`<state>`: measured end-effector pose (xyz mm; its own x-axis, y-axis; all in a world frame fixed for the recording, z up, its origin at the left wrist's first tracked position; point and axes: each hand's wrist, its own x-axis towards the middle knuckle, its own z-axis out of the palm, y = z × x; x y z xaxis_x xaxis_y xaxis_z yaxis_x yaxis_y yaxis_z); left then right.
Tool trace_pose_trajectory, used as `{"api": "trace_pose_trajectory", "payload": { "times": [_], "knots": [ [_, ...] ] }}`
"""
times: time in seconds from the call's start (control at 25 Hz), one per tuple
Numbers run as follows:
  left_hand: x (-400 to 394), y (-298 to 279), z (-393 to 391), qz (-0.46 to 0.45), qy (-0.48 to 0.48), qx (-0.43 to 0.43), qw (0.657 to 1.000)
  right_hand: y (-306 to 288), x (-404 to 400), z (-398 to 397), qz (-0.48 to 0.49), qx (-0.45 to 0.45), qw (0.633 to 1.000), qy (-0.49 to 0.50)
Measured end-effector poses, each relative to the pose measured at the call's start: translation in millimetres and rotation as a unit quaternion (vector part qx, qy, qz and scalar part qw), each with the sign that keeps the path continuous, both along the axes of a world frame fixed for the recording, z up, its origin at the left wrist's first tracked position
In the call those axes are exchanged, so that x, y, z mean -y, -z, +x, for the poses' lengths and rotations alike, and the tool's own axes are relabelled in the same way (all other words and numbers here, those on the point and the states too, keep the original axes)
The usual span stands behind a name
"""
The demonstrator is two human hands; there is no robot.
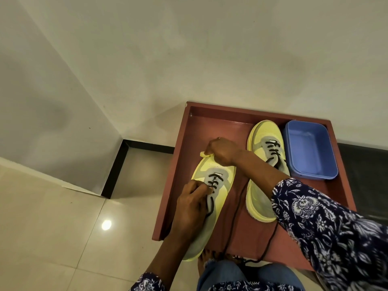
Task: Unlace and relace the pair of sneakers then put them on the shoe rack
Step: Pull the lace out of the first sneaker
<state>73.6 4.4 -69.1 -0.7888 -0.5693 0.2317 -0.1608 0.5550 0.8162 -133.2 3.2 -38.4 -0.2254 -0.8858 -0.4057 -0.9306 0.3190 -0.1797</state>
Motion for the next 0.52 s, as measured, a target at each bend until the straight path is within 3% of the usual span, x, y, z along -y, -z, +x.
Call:
{"api": "trace_pose_trajectory", "payload": {
  "times": [0.32,0.52],
  "knots": [
    [-0.6,-2.7,-0.5,0.01,0.003,-0.009,1.0,-4.6,9.1,50.6,0.05,0.065,0.985,-0.154],
    [-0.5,-2.9,1.2,-0.002,-0.005,0.002,1.0,2.5,4.8,19.4,0.016,0.034,0.997,-0.062]
  ]
}}
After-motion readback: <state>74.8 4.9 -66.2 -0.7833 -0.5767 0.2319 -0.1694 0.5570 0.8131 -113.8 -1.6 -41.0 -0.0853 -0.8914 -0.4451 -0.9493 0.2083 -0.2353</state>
